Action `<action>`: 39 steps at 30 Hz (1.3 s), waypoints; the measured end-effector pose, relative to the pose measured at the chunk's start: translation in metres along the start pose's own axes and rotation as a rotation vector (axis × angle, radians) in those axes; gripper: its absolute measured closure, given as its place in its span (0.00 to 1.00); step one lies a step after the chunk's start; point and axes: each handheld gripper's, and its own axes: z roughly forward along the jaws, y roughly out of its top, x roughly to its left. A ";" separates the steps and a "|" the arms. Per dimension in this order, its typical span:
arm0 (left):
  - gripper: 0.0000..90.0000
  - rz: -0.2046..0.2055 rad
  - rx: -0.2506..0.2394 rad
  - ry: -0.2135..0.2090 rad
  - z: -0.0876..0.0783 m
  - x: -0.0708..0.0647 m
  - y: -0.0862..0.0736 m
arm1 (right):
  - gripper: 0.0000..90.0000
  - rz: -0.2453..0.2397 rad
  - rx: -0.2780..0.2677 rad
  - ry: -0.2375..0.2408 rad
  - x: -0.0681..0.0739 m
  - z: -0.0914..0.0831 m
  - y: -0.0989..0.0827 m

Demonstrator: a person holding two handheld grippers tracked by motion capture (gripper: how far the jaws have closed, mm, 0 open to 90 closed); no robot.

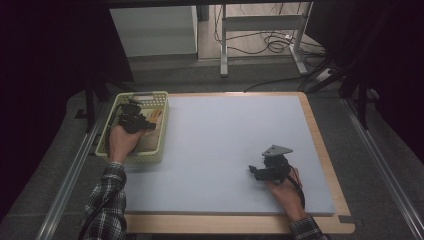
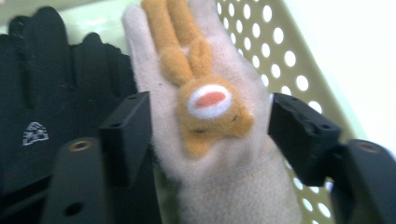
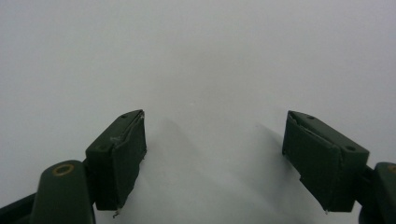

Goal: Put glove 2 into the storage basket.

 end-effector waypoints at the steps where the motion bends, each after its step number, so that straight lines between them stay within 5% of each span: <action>1: 0.29 0.008 -0.009 -0.002 -0.001 0.000 -0.001 | 0.24 0.000 0.000 0.000 0.000 0.000 0.000; 10: 0.13 0.022 -0.082 -0.035 -0.011 0.001 -0.009 | 0.24 -0.003 0.000 -0.003 0.000 0.000 0.000; 39: 0.03 0.117 -0.166 -0.087 -0.041 -0.009 -0.035 | 0.23 -0.006 0.002 -0.007 0.000 0.000 0.000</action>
